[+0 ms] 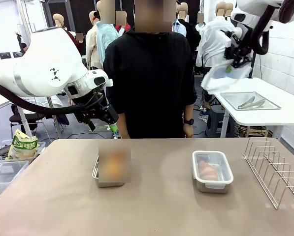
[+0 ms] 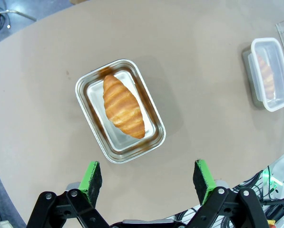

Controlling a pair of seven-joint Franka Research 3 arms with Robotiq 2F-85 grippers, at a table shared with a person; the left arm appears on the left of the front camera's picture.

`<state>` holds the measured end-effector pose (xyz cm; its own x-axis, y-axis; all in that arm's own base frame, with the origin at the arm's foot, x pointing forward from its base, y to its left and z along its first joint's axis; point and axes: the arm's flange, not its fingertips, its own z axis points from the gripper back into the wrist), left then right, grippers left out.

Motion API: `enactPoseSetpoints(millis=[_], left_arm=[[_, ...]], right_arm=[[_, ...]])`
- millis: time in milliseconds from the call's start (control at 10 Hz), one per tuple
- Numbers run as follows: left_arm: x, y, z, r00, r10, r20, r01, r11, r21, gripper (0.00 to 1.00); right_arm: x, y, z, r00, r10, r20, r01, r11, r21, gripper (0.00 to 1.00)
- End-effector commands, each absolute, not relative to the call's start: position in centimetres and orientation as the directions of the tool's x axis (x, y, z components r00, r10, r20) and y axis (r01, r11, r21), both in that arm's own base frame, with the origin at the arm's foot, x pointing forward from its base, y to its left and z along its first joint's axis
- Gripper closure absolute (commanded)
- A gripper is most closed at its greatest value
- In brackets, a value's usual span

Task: Place the bread in airtight containers.
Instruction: Pick up one Airtight Container lid and hand it to the human.

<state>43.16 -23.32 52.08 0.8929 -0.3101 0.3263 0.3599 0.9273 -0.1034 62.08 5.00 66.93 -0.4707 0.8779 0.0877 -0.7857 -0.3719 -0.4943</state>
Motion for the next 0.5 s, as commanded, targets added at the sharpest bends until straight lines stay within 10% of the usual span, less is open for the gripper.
enactPoseSetpoints(millis=[0,400], left_arm=[[43.1,-23.2,52.2,0.893,-0.308,0.328,0.358,0.928,-0.103,0.0],[43.1,-23.2,52.2,0.893,-0.308,0.328,0.358,0.928,-0.103,0.0]], right_arm=[[60.5,5.3,68.2,-0.551,0.83,0.091,-0.71,-0.409,-0.573,1.0],[60.4,6.5,70.3,-0.555,0.829,0.075,-0.695,-0.412,-0.588,1.0]])
